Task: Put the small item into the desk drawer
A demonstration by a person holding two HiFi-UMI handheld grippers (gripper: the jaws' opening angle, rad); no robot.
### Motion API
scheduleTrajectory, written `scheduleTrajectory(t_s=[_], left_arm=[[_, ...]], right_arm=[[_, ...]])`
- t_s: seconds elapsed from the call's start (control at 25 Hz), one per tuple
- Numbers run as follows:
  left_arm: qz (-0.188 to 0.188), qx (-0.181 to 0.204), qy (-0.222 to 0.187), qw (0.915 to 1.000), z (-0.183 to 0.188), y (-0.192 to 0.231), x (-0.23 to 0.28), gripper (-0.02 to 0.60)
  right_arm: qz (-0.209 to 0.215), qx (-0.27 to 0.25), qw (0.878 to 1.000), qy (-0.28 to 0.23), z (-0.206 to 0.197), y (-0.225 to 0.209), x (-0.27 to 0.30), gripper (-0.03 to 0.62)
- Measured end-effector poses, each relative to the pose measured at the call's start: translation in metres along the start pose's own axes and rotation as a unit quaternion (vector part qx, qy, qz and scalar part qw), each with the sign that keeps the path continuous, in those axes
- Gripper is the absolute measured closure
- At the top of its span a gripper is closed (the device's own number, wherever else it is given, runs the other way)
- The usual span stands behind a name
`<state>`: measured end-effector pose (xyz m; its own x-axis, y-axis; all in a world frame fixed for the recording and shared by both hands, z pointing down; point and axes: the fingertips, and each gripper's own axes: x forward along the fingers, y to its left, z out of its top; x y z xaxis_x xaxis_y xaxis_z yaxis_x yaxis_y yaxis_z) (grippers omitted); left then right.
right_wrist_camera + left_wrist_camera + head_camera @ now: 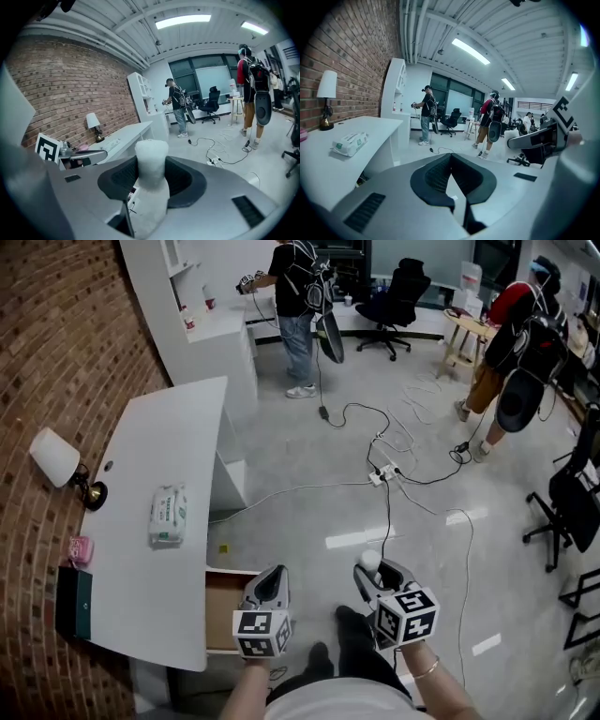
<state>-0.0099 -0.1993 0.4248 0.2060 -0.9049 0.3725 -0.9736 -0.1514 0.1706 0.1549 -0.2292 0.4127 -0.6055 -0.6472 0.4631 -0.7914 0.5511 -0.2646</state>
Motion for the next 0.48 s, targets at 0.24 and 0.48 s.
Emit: scheduleTrajectory(t_s=[0.24, 0.48], left_arm=[[0.091, -0.037, -0.012, 0.9951, 0.011, 0.047, 0.015, 0.561], [0.209, -0.090, -0.019, 0.9735, 0.004, 0.096, 0.002, 0.561]], right_arm=[[0.094, -0.044, 0.994, 0.033, 0.031, 0.017, 0.071, 0.416], [0.207, -0.102, 0.969, 0.083, 0.040, 0.057, 0.137, 0.416]])
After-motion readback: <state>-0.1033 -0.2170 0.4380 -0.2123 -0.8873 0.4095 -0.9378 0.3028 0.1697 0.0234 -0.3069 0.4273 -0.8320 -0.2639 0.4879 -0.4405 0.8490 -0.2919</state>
